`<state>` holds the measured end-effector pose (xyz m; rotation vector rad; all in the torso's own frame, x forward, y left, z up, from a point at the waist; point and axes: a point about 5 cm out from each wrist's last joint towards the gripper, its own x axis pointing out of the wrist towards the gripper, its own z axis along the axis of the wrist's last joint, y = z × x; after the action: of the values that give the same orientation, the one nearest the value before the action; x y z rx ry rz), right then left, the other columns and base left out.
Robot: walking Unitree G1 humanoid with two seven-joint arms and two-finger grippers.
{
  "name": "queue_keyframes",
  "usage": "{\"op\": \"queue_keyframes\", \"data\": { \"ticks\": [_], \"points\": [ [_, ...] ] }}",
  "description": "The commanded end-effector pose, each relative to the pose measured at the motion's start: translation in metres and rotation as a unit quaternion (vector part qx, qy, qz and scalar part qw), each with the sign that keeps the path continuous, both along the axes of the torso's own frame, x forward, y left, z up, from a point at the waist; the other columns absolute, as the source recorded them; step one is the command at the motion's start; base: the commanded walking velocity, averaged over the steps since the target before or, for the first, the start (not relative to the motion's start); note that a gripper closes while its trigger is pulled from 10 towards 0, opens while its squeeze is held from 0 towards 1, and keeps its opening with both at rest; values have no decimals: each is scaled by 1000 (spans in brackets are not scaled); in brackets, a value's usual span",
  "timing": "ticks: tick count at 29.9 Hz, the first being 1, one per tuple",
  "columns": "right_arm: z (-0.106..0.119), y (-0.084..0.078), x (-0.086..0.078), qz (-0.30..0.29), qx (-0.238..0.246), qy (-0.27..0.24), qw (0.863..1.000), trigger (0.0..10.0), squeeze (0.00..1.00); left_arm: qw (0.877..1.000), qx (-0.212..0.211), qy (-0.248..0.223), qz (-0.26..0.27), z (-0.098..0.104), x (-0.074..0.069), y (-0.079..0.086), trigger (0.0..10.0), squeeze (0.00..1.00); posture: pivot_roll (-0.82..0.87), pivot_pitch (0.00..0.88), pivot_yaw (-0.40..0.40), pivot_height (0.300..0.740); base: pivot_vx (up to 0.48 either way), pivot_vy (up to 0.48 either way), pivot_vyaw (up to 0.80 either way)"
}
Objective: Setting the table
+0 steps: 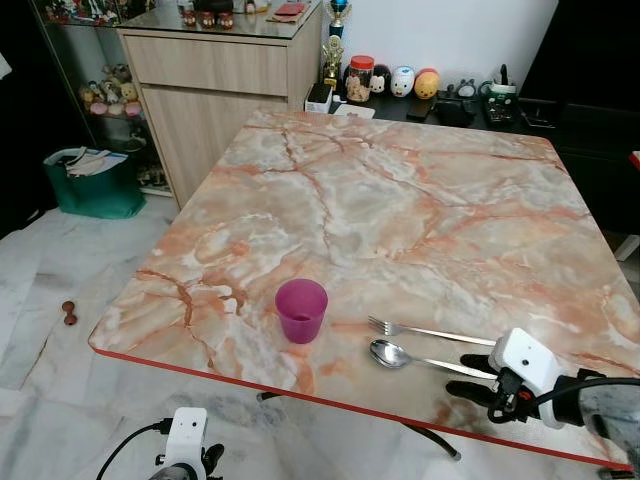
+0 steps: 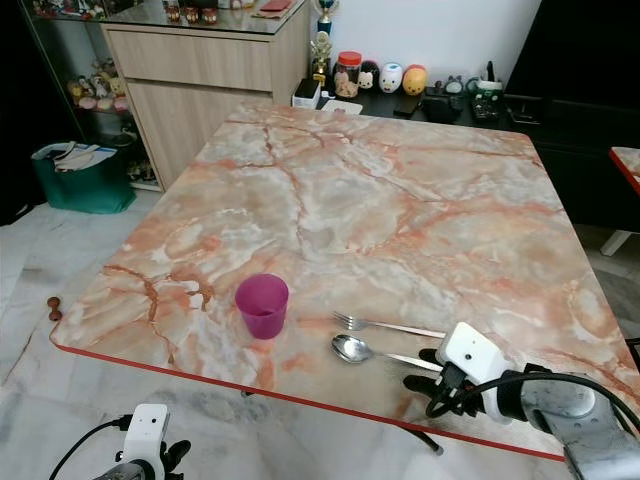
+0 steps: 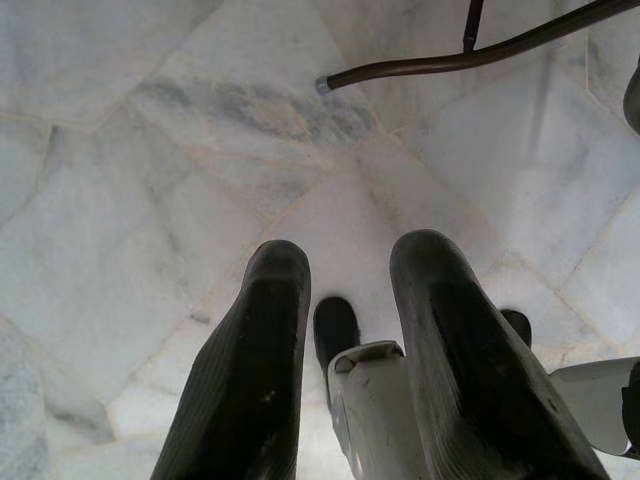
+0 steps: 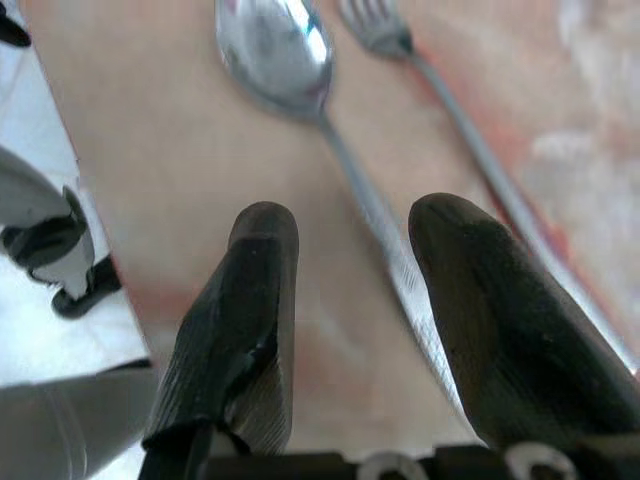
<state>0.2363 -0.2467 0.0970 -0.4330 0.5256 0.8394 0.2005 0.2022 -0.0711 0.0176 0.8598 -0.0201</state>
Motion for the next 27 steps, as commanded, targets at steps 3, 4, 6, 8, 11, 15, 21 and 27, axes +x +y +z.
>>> {"op": "queue_keyframes", "data": {
  "ticks": [3, 4, 6, 8, 11, 15, 21, 27],
  "points": [
    [2, 2, 11, 2, -1, -16, 1000, 10000, 0, 1000, -2, 8, -3, -1, -1, -3, 10000, 0, 23, 0, -6, 740, 0, 0, 0],
    [2, 2, 12, 2, 0, -17, 1000, 10000, 0, 1000, -3, 8, -3, -1, -1, -3, 10000, 0, 23, 0, -6, 740, 0, 0, 0],
    [1, 3, 14, 3, 3, -17, 1000, 10000, 0, 1000, -3, 8, -2, -1, -1, -3, 10000, 0, 23, 0, -6, 740, 0, 0, 0],
    [0, 7, 18, 6, 6, -22, 1000, 10000, 0, 1000, -3, 9, -1, -2, -1, -3, 10000, 0, 23, 0, -7, 740, 0, 0, 0],
    [-1, 11, 22, 12, 15, -23, 1000, 10000, 0, 1000, -4, 10, -1, -2, -2, -3, 10000, 0, 23, 0, -7, 740, 0, 0, 0],
    [-2, 20, 27, 31, 31, -14, 999, 10000, 0, 1000, -5, 12, 0, -2, -2, -3, 10000, 0, 27, 0, -6, 740, 0, 0, 0],
    [-7, 20, 28, 34, 11, -2, 999, 10000, 0, 1000, -4, 14, 1, -3, -3, -3, 10000, 0, 31, 0, -8, 740, 0, 0, 0],
    [-9, 18, 25, 42, 7, 10, 999, 10000, 0, 1000, -5, 15, 2, -3, -4, -3, 10000, 0, 32, 0, -8, 740, 0, 0, 0]
  ]
}}
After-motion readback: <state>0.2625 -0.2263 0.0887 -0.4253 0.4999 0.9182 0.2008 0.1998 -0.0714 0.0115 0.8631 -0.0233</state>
